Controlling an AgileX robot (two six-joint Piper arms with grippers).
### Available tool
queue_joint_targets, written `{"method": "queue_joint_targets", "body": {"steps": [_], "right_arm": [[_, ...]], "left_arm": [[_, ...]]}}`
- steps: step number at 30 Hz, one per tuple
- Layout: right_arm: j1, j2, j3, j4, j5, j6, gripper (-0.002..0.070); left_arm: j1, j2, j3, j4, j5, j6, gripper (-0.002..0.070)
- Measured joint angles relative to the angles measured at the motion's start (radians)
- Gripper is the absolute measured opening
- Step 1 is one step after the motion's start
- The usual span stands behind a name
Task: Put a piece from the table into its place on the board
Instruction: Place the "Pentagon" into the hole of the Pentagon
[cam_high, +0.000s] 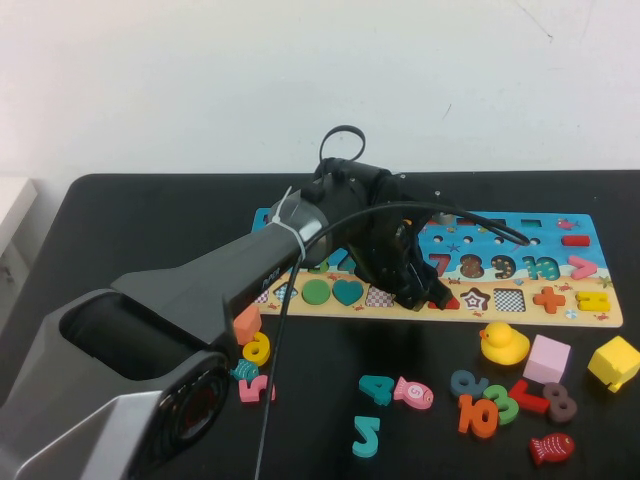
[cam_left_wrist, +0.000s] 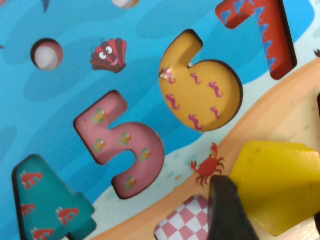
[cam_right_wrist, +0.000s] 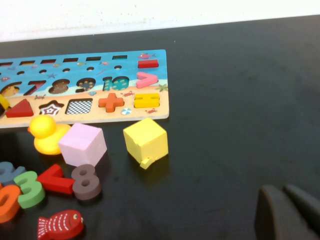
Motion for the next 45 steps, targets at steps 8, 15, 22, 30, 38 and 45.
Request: {"method": "queue_joint_targets", "body": {"steps": [8, 15, 22, 30, 38, 45], "right_arm": [[0.0, 0.0, 0.0, 0.0, 0.0, 0.0, 0.0019], [0.0, 0.0, 0.0, 0.0, 0.0, 0.0, 0.0019], [0.0, 0.0, 0.0, 0.0, 0.0, 0.0, 0.0018], [0.0, 0.0, 0.0, 0.0, 0.0, 0.0, 0.0019], [0.0, 0.0, 0.0, 0.0, 0.0, 0.0, 0.0019], [0.0, 0.0, 0.0, 0.0, 0.0, 0.0, 0.0019]], "left_arm": [[0.0, 0.0, 0.0, -0.006, 0.002, -0.001, 0.0323], [0.0, 0.0, 0.0, -0.011, 0.002, -0.007, 0.0323], [0.0, 0.0, 0.0, -0.017, 0.016, -0.003, 0.0323], [0.0, 0.0, 0.0, -0.019, 0.016, -0.001, 0.0323], [0.0, 0.002, -0.018, -0.022, 0.051, 0.007, 0.0323], [0.0, 0.002, -0.024, -0.021, 0.062, 0.007, 0.0323]]}}
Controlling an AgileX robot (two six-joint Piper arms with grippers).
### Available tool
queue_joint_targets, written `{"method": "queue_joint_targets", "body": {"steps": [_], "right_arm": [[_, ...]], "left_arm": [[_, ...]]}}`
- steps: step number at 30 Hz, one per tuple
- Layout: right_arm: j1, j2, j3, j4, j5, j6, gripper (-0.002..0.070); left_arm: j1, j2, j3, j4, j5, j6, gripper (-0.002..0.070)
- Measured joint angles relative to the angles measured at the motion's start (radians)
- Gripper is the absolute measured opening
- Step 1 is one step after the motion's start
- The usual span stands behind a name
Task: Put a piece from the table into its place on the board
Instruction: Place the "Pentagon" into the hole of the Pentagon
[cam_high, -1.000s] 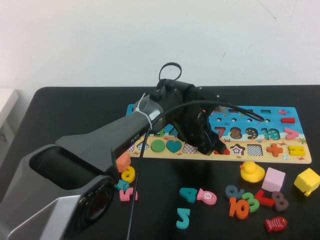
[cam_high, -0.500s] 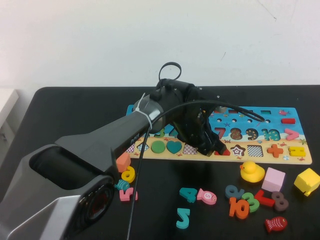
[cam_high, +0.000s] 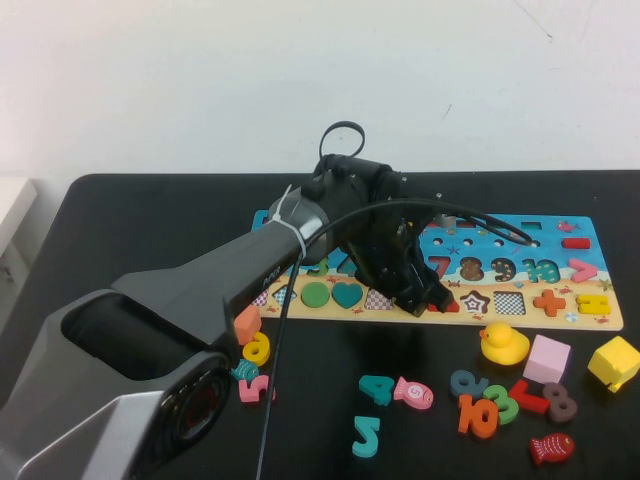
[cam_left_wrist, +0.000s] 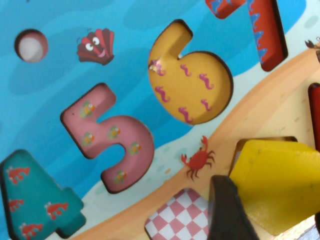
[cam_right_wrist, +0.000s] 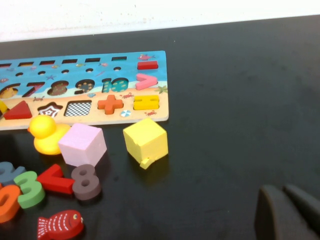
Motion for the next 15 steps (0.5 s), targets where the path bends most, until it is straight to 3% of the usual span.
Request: {"method": "queue_joint_targets", "body": {"steps": [12, 15], "right_arm": [[0.0, 0.0, 0.0, 0.0, 0.0, 0.0, 0.0018], [0.0, 0.0, 0.0, 0.0, 0.0, 0.0, 0.0019]], "left_arm": [[0.0, 0.0, -0.002, 0.017, 0.012, 0.002, 0.0328], [0.0, 0.001, -0.002, 0.02, 0.02, 0.013, 0.0368]]}}
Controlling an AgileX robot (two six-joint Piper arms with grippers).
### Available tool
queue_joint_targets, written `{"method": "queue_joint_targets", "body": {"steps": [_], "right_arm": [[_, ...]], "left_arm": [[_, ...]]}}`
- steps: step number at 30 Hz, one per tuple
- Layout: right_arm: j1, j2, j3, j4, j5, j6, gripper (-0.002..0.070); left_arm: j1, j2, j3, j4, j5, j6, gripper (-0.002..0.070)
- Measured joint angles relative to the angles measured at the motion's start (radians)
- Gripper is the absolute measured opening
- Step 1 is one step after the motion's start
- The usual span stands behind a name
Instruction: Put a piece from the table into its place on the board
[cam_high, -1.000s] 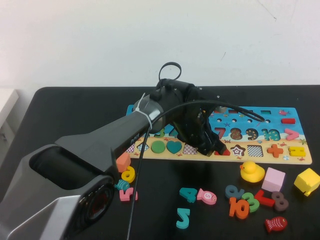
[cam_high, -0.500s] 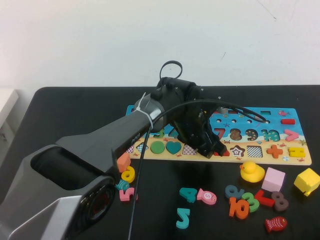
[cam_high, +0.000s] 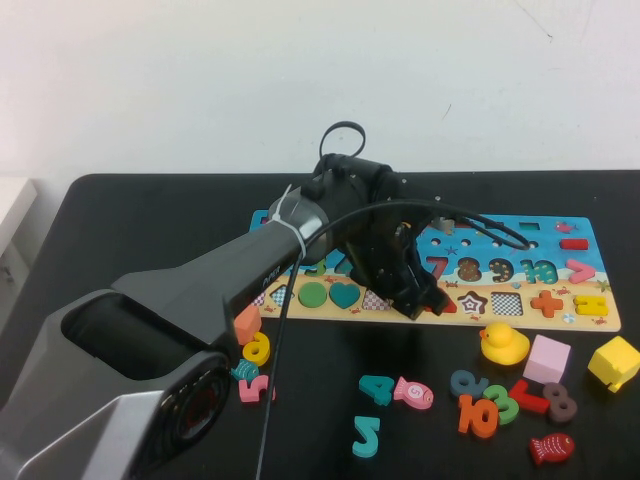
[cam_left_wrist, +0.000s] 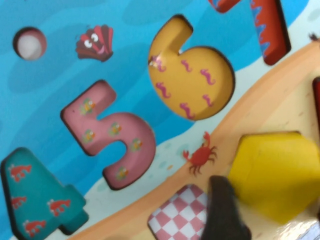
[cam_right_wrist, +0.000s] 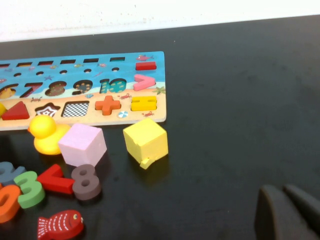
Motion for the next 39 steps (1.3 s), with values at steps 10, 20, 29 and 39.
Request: {"method": "queue_joint_targets", "body": {"steps": [10, 20, 29, 39], "right_arm": [[0.0, 0.0, 0.0, 0.0, 0.0, 0.0, 0.0019], [0.0, 0.0, 0.0, 0.0, 0.0, 0.0, 0.0019], [0.0, 0.0, 0.0, 0.0, 0.0, 0.0, 0.0019], [0.0, 0.0, 0.0, 0.0, 0.0, 0.0, 0.0019]], "left_arm": [[0.0, 0.002, -0.007, 0.013, -0.001, 0.008, 0.0489], [0.0, 0.006, -0.192, 0.014, 0.092, 0.008, 0.048], [0.0, -0.001, -0.457, 0.084, 0.3, 0.008, 0.0248], [0.0, -0.275, -0.491, 0.196, 0.322, 0.01, 0.0006]]}}
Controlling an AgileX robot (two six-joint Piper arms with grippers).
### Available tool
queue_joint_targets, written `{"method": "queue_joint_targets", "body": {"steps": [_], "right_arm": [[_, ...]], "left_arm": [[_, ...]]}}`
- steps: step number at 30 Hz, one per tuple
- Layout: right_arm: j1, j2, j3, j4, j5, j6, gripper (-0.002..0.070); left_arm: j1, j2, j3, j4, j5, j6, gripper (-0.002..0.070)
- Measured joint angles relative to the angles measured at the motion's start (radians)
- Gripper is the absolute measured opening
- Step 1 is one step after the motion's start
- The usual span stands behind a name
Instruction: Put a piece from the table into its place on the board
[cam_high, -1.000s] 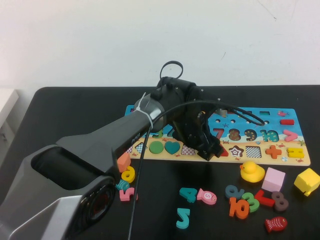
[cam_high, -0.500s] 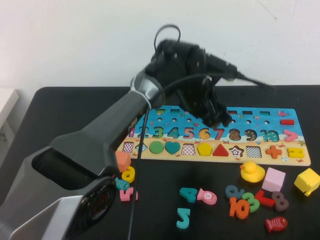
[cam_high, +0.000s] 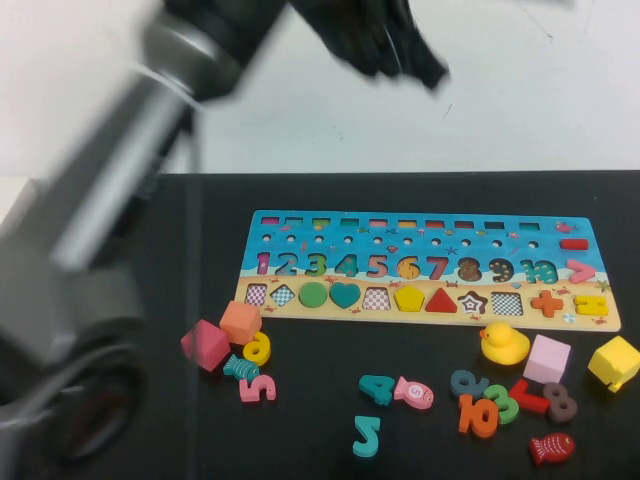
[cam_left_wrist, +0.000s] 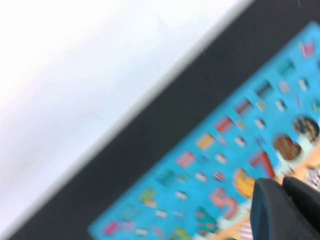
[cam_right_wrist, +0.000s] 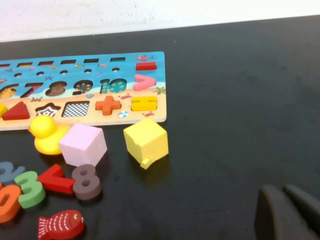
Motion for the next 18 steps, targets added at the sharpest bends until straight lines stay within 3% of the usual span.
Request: {"method": "queue_joint_targets", "body": {"steps": [8, 18], "right_arm": [[0.0, 0.0, 0.0, 0.0, 0.0, 0.0, 0.0019], [0.0, 0.0, 0.0, 0.0, 0.0, 0.0, 0.0019]], "left_arm": [[0.0, -0.352, 0.093, 0.147, 0.008, -0.004, 0.0], [0.0, -0.869, 0.511, 0.33, 0.008, -0.112, 0.0]]}}
